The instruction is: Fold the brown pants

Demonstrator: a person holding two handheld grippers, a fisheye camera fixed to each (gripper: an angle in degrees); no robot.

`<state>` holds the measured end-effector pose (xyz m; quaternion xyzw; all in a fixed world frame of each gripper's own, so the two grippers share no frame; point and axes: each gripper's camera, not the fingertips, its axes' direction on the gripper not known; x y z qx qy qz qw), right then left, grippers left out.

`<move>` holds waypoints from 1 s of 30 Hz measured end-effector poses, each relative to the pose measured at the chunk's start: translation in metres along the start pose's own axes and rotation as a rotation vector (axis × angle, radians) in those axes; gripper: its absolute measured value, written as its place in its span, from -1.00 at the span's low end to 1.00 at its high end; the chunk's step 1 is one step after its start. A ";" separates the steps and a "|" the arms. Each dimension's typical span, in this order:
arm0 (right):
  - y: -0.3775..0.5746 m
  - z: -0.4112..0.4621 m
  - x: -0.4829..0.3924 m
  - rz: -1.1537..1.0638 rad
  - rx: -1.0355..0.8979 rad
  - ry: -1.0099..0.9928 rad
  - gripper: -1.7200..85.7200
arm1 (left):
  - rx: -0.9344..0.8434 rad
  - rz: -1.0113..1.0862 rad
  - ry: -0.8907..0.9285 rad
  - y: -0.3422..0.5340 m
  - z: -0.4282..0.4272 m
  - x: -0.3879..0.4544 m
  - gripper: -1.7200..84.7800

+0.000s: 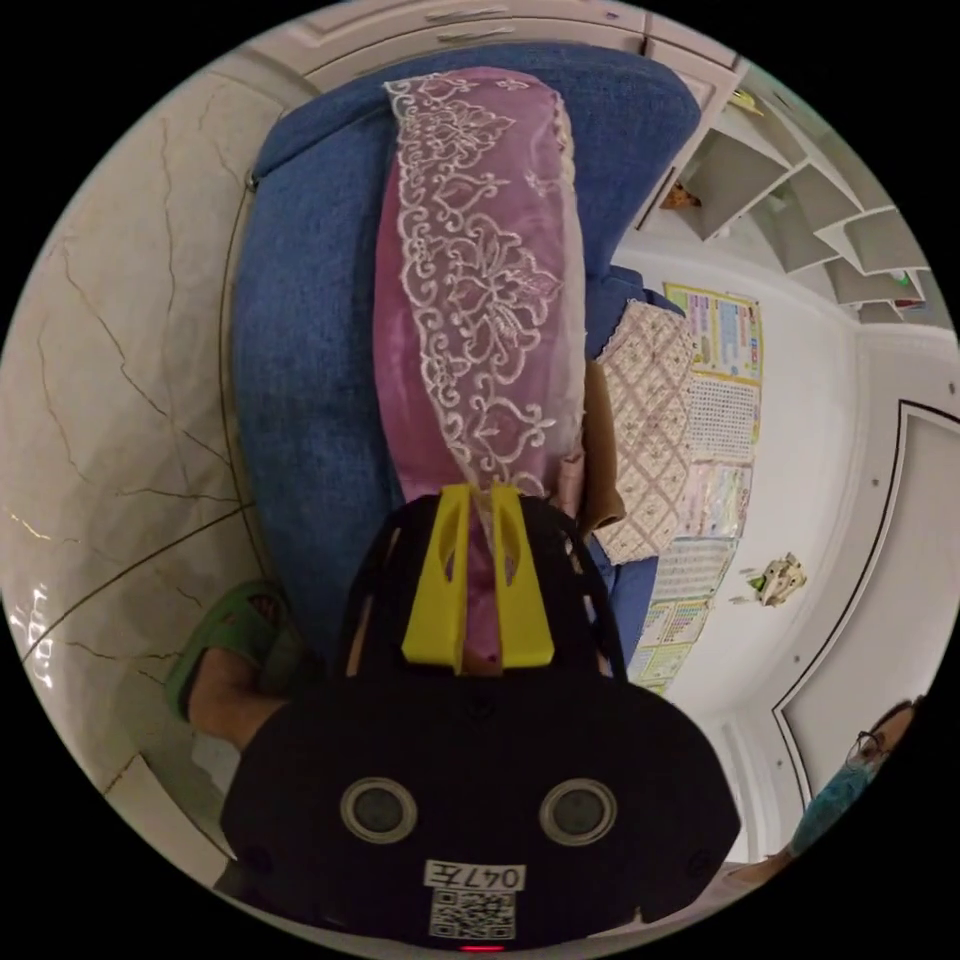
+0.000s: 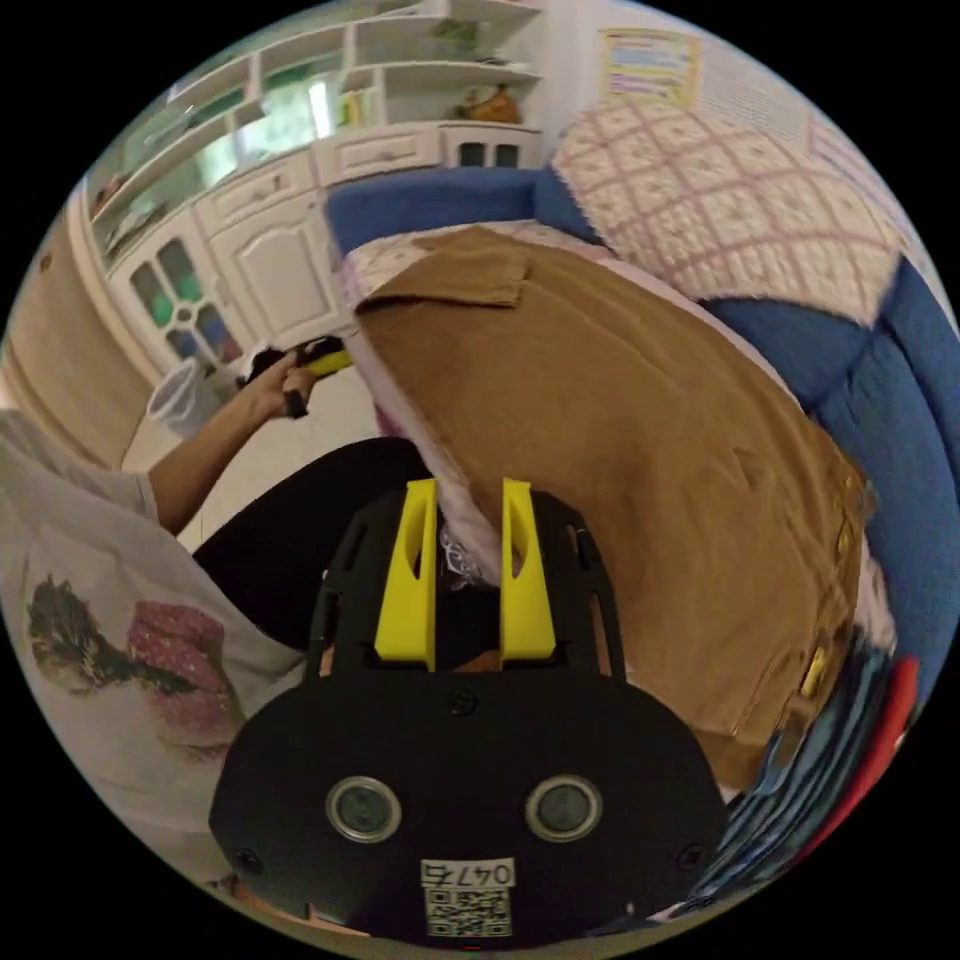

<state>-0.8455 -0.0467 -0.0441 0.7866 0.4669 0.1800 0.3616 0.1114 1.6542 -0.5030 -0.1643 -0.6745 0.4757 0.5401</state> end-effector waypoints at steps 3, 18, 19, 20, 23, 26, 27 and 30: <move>-0.077 0.002 -0.062 -0.176 0.001 0.012 -0.85 | 0.000 0.061 -0.043 -0.028 -0.025 0.025 -0.98; -0.246 0.119 -0.272 -0.596 -0.199 0.264 -0.96 | -0.056 0.197 -0.275 -0.157 -0.113 0.080 -0.98; -0.249 0.102 -0.258 -0.546 -0.183 0.195 -0.97 | -0.061 0.207 -0.313 -0.167 -0.114 0.080 -0.98; -0.250 0.094 -0.250 -0.521 -0.175 0.158 -0.97 | -0.060 0.209 -0.334 -0.173 -0.114 0.079 -0.98; -0.246 0.057 -0.214 -0.412 -0.151 0.015 -0.97 | -0.050 0.188 -0.366 -0.200 -0.116 0.067 -0.98; -0.222 0.037 -0.205 -0.397 -0.139 -0.009 -0.97 | -0.050 0.152 -0.325 -0.230 -0.111 0.060 -0.98; -0.208 0.035 -0.207 -0.399 -0.142 -0.012 -0.96 | -0.050 0.156 -0.325 -0.241 -0.108 0.062 -0.98; -0.159 0.039 -0.218 -0.406 -0.179 -0.093 -0.91 | -0.059 0.168 -0.337 -0.265 -0.099 0.068 -0.98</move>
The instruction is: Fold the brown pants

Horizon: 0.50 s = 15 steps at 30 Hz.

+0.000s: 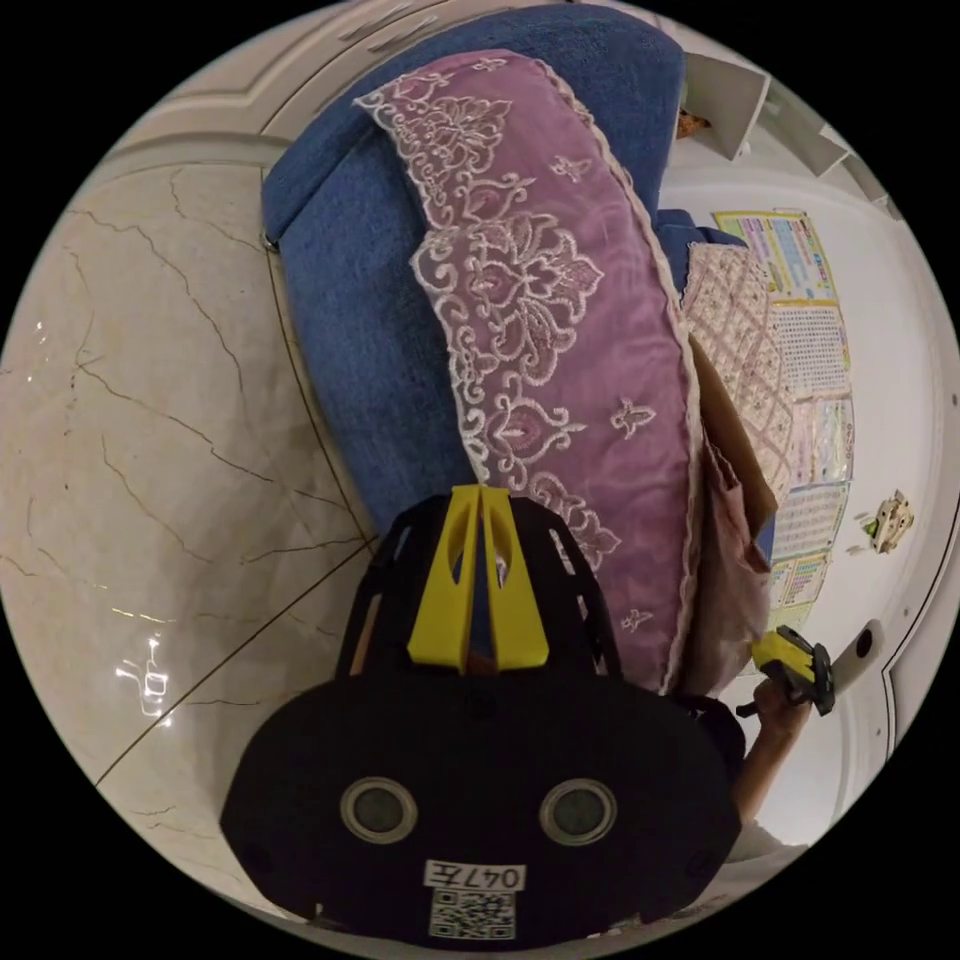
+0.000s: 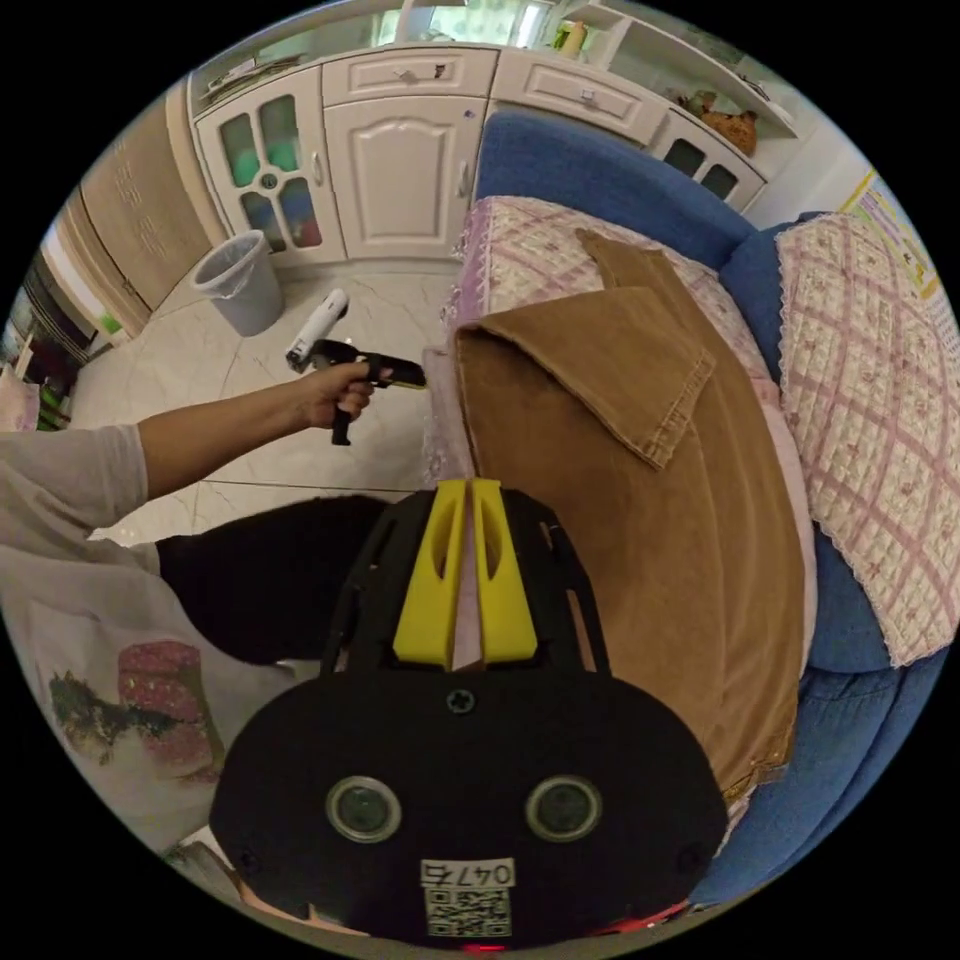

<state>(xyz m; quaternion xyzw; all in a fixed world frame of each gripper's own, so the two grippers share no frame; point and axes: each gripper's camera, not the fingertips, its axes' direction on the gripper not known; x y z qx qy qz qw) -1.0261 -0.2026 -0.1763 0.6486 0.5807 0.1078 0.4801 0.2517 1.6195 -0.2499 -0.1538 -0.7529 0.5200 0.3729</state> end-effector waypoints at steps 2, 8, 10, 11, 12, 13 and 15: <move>0.038 -0.010 -0.014 -0.018 0.006 -0.063 -0.86 | -0.006 -0.008 0.000 -0.012 0.001 0.001 -0.98; 0.300 -0.160 -0.045 0.182 0.295 0.075 -0.87 | -0.011 -0.024 0.016 -0.044 0.002 -0.005 -0.98; 0.452 -0.203 -0.077 0.371 0.347 0.270 -0.90 | -0.019 -0.013 0.003 -0.058 0.007 -0.004 -0.98; 0.493 -0.210 -0.088 0.426 0.353 0.320 -0.91 | -0.021 -0.011 0.000 -0.061 0.008 -0.004 -0.98; 0.575 -0.219 -0.113 0.538 0.361 0.412 -0.92 | -0.022 -0.006 -0.007 -0.067 0.012 -0.003 -0.98; 0.659 -0.219 -0.140 0.667 0.362 0.483 -0.94 | -0.025 -0.003 -0.015 -0.072 0.015 -0.003 -0.98; 0.784 -0.204 -0.187 0.881 0.361 0.547 -0.95 | -0.024 -0.013 -0.026 -0.078 0.020 -0.003 -0.98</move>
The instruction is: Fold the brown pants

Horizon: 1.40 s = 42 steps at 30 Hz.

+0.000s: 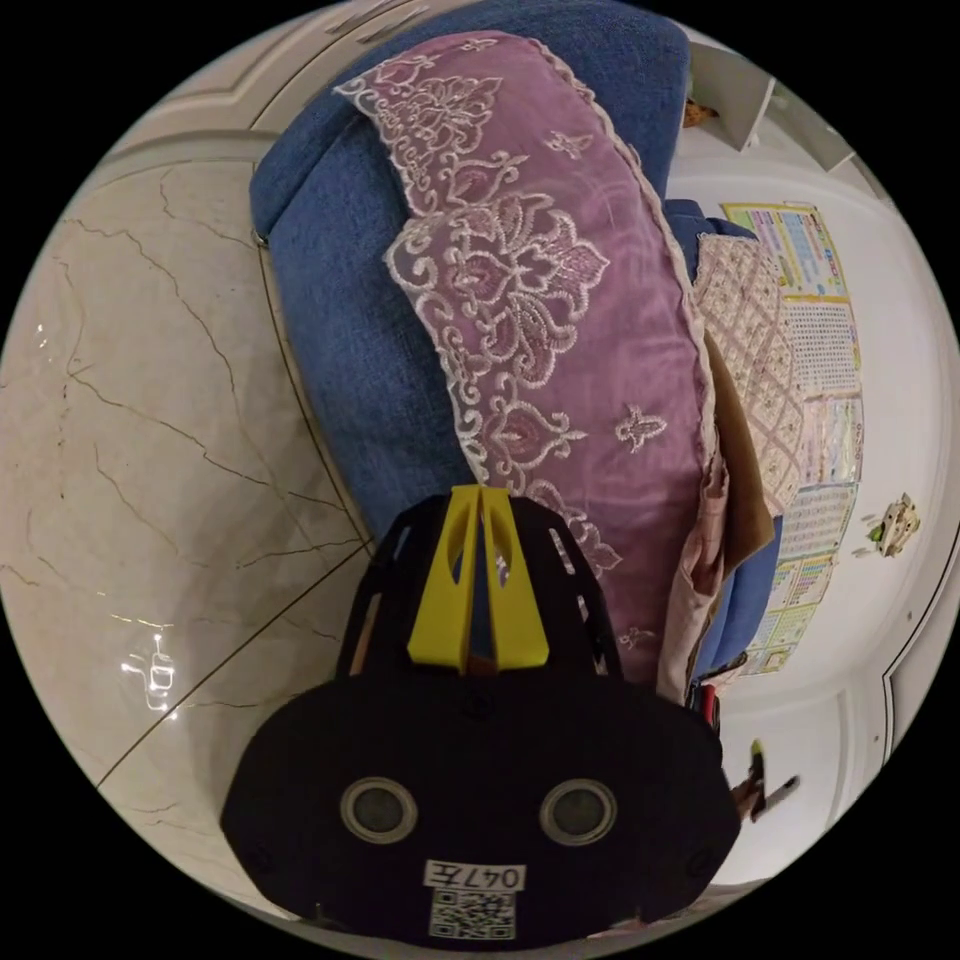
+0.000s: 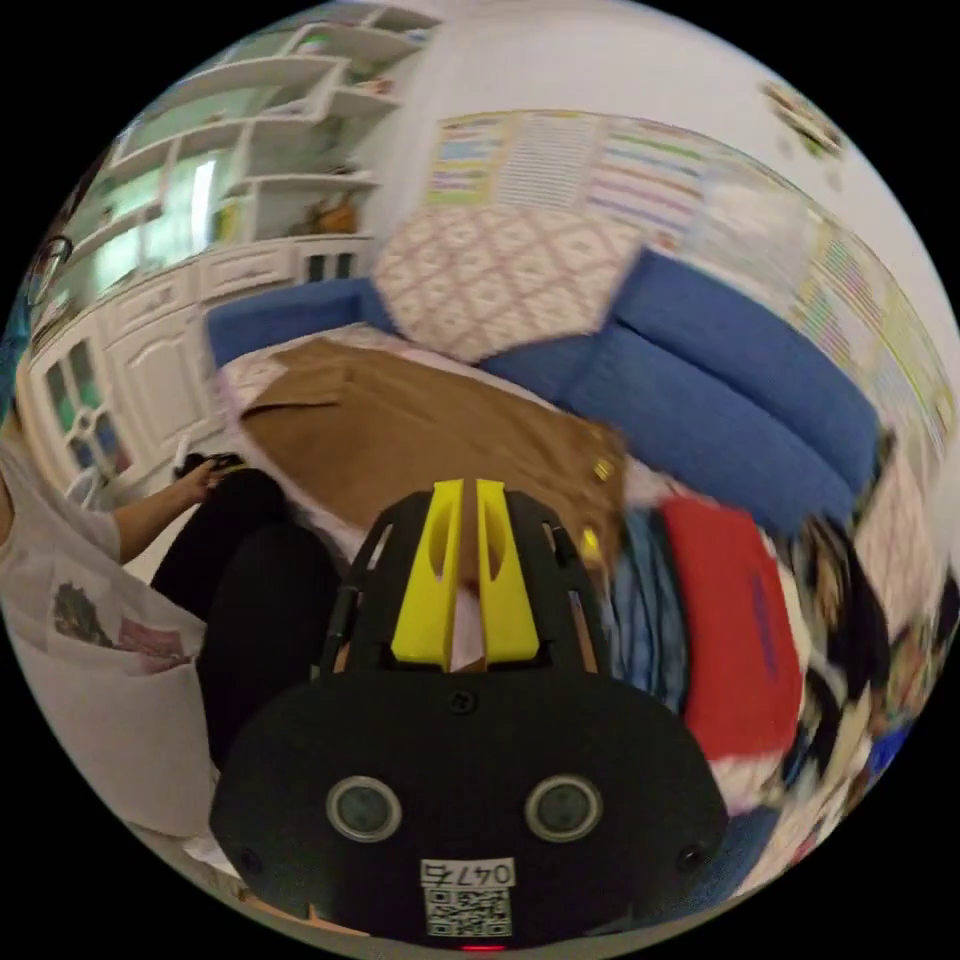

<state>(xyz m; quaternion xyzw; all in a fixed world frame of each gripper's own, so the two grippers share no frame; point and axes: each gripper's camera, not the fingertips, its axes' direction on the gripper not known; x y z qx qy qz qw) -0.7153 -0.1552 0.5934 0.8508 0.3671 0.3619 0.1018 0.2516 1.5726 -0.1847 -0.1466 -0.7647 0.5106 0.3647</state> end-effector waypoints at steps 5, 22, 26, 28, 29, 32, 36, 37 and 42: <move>0.333 -0.001 0.121 0.525 -0.098 0.177 -0.93 | 0.015 -0.024 -0.037 -0.005 0.013 -0.003 -0.98; 0.672 0.223 0.086 0.467 -0.433 -0.233 -0.97 | 0.097 0.085 -0.178 0.020 0.098 -0.030 -0.98; 0.759 0.238 0.112 0.681 -0.475 -0.322 -0.94 | -0.025 -0.032 -0.219 0.042 0.147 -0.075 -0.98; 0.810 0.223 0.115 0.788 -0.372 -0.387 -0.92 | 0.035 -0.115 -0.100 0.067 0.159 -0.115 -0.98; 0.820 0.217 0.114 0.799 -0.349 -0.383 -0.92 | 0.042 -0.128 -0.085 0.073 0.161 -0.124 -0.98; 0.849 0.179 0.109 0.771 -0.265 -0.348 -0.92 | 0.084 -0.113 -0.109 0.106 0.169 -0.156 -0.98; 0.845 0.128 0.093 0.582 -0.222 -0.342 -0.93 | 0.146 -0.123 -0.133 0.160 0.175 -0.213 -0.98; 0.837 0.114 0.088 0.526 -0.210 -0.341 -0.94 | 0.181 -0.133 -0.148 0.178 0.175 -0.228 -0.98; 0.770 0.046 0.062 0.312 -0.049 -0.280 -0.93 | 0.320 0.031 -0.145 0.253 0.187 -0.239 -0.98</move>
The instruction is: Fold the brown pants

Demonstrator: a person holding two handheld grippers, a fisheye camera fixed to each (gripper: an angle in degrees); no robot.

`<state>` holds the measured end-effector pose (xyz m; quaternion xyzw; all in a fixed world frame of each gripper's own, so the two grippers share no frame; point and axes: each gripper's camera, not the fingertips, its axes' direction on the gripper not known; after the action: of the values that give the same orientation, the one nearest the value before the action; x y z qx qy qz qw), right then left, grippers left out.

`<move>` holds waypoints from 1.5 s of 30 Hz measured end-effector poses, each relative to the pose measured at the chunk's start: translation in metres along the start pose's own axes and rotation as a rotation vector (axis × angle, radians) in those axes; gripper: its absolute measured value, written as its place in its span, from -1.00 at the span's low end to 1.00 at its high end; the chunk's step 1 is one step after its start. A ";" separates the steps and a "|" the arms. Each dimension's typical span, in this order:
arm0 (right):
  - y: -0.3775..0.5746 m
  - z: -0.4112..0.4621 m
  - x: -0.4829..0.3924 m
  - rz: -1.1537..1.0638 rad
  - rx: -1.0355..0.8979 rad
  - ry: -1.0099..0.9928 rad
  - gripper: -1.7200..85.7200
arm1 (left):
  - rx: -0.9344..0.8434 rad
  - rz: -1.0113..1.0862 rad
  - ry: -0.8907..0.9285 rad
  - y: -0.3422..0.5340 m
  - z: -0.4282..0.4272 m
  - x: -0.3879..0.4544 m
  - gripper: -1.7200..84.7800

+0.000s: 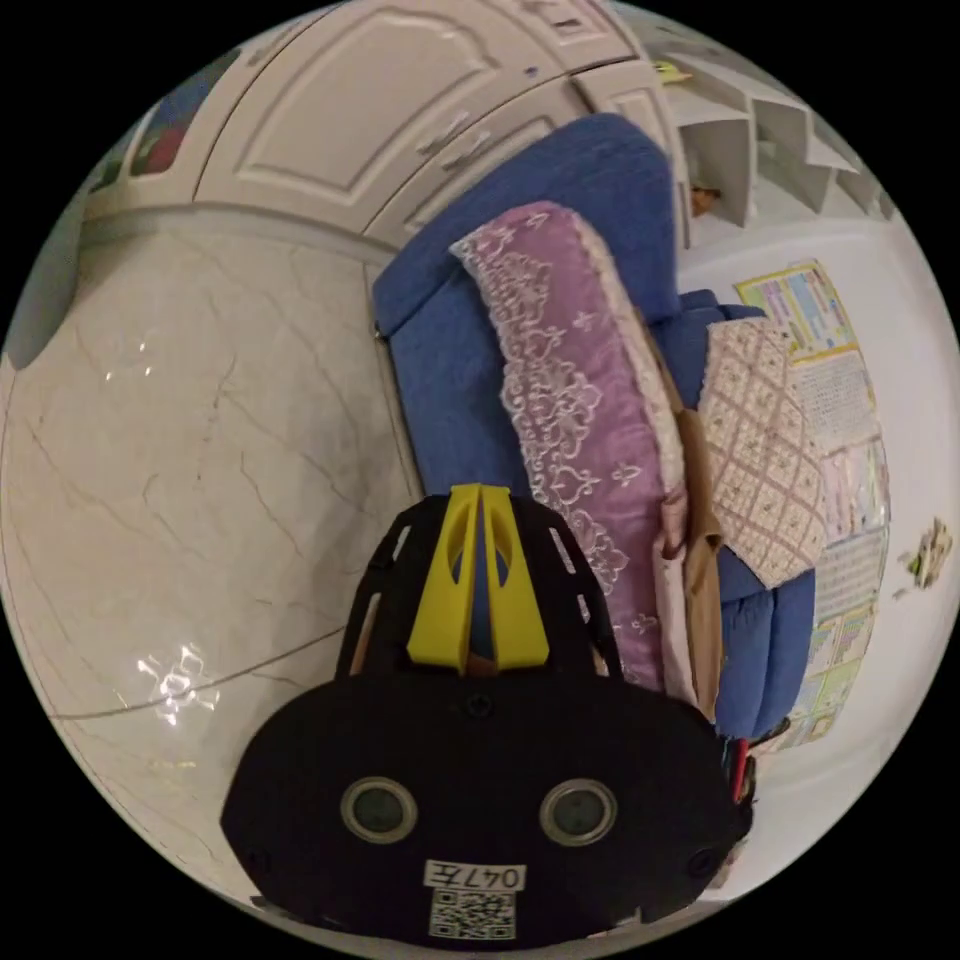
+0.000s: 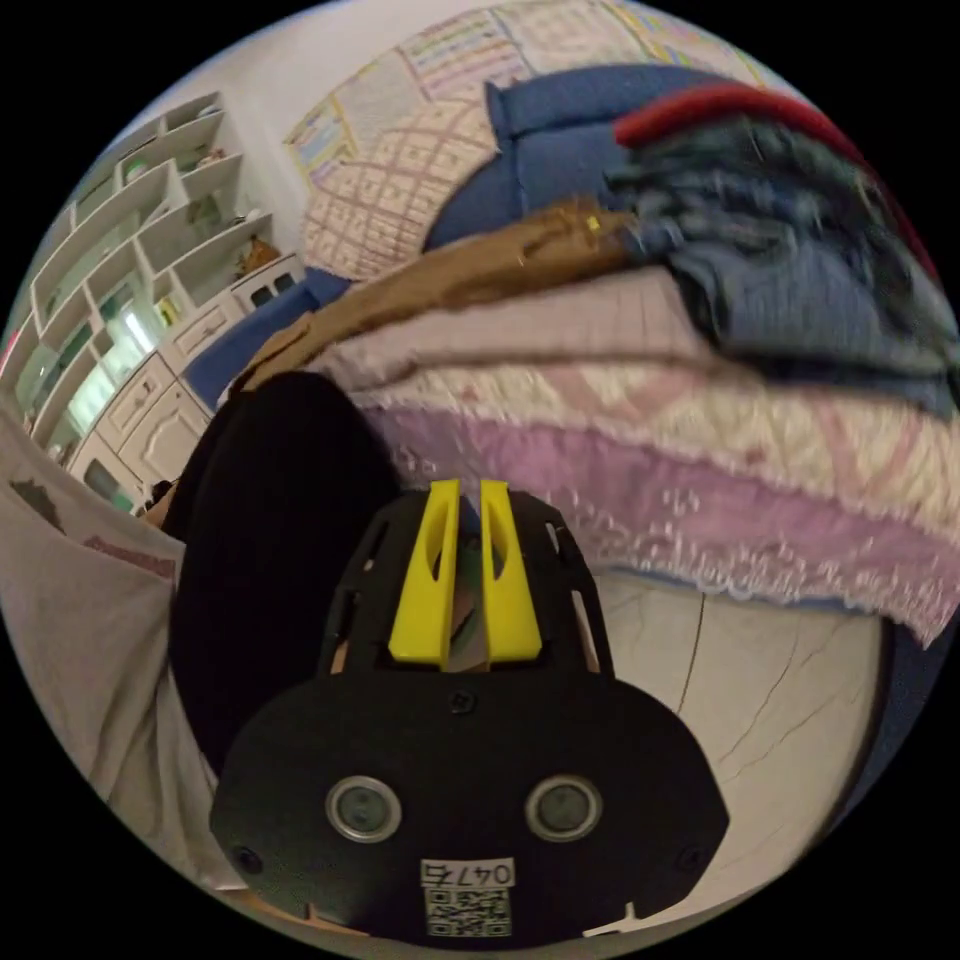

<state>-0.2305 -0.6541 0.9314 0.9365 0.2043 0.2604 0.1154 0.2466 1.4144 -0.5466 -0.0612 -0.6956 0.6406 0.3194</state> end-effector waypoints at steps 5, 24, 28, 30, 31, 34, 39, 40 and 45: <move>-0.057 -0.038 -0.044 -0.066 0.159 0.176 -0.87 | 0.024 0.229 0.090 0.076 0.019 0.031 -0.92; -0.087 0.015 -0.068 -0.055 0.105 0.215 -0.87 | -0.176 1.442 -0.278 0.497 0.360 0.226 -0.80; -0.077 0.029 -0.048 -0.033 0.097 0.250 -0.89 | -0.263 1.386 -0.349 0.530 0.424 0.209 -0.93; -0.072 0.040 -0.036 -0.021 0.090 0.275 -0.89 | -0.219 1.321 -0.338 0.535 0.425 0.199 -0.96; -0.070 0.049 -0.027 -0.007 0.081 0.289 -0.89 | -0.167 1.272 -0.320 0.533 0.418 0.192 -0.97; -0.069 0.076 0.004 0.059 0.059 0.296 -0.88 | -0.033 1.005 -0.175 0.498 0.379 0.163 -0.97; -0.068 0.127 0.073 0.250 0.065 0.232 -0.80 | -0.102 1.072 -0.095 0.504 0.368 0.149 -0.96; -0.066 0.139 0.088 0.296 0.079 0.232 -0.79 | -0.152 1.151 -0.070 0.525 0.375 0.157 -0.93; -0.052 0.188 0.136 0.406 0.090 0.258 -0.76 | -0.141 1.440 -0.171 0.623 0.413 0.205 -0.77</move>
<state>-0.0405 -0.5682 0.8165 0.9216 0.0362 0.3863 -0.0081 -0.3323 1.2707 -1.0407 -0.4739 -0.5450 0.6481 -0.2415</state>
